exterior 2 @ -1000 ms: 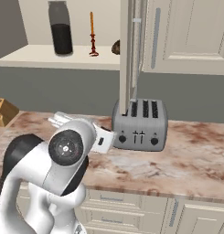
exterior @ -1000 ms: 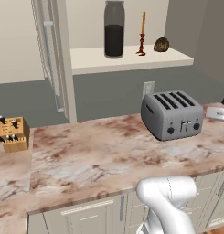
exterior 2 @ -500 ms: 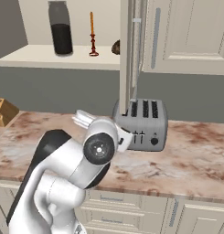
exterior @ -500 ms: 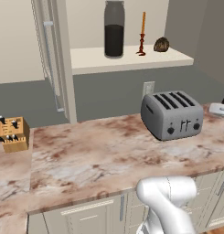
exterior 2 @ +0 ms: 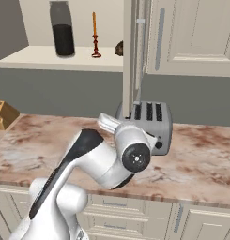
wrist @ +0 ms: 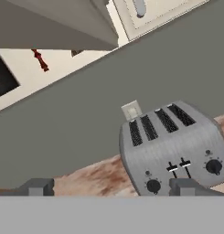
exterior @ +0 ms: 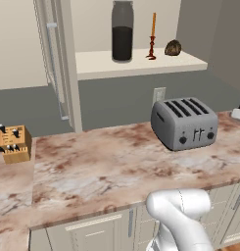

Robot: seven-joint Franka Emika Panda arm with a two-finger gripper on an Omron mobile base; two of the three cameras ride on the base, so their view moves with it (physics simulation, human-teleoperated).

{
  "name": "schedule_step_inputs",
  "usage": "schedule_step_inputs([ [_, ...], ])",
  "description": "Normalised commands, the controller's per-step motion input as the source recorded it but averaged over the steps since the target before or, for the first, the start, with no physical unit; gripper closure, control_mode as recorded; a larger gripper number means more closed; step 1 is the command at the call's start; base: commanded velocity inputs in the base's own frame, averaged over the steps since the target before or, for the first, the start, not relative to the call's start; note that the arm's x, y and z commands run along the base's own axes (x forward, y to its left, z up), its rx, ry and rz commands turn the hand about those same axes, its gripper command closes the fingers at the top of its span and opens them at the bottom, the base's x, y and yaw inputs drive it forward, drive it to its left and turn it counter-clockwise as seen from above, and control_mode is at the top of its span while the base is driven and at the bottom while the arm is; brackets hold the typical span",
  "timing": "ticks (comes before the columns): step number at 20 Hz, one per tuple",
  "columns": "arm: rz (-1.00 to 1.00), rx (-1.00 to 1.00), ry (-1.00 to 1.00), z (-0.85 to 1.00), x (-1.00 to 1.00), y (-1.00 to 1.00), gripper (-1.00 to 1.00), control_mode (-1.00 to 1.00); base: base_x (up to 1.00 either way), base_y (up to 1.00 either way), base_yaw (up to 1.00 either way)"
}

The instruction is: Pick the candle and jar from the dining table and place them in the open cabinet. Close the cabinet after placing the objects.

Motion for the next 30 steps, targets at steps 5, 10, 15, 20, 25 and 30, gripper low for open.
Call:
schedule_step_inputs([
  [5,0.16,0.1,-0.14,-0.42,0.0,-0.4,-1.0,-1.0,0.0,0.0,0.0],
  [10,0.17,0.11,-0.05,-0.04,0.09,-0.43,-1.0,-1.0,0.0,0.0,0.0],
  [15,0.18,0.12,-0.01,0.03,0.34,-0.55,-1.0,-1.0,0.0,0.0,0.0],
  [20,0.16,0.1,-0.06,0.18,0.21,-0.53,-1.0,-1.0,0.0,0.0,0.0],
  [25,0.09,0.05,-0.13,0.4,0.0,-0.24,-1.0,-1.0,0.0,0.0,0.0],
  [30,0.05,0.03,-0.16,0.52,0.0,0.0,-1.0,-1.0,0.0,0.0,0.0],
])
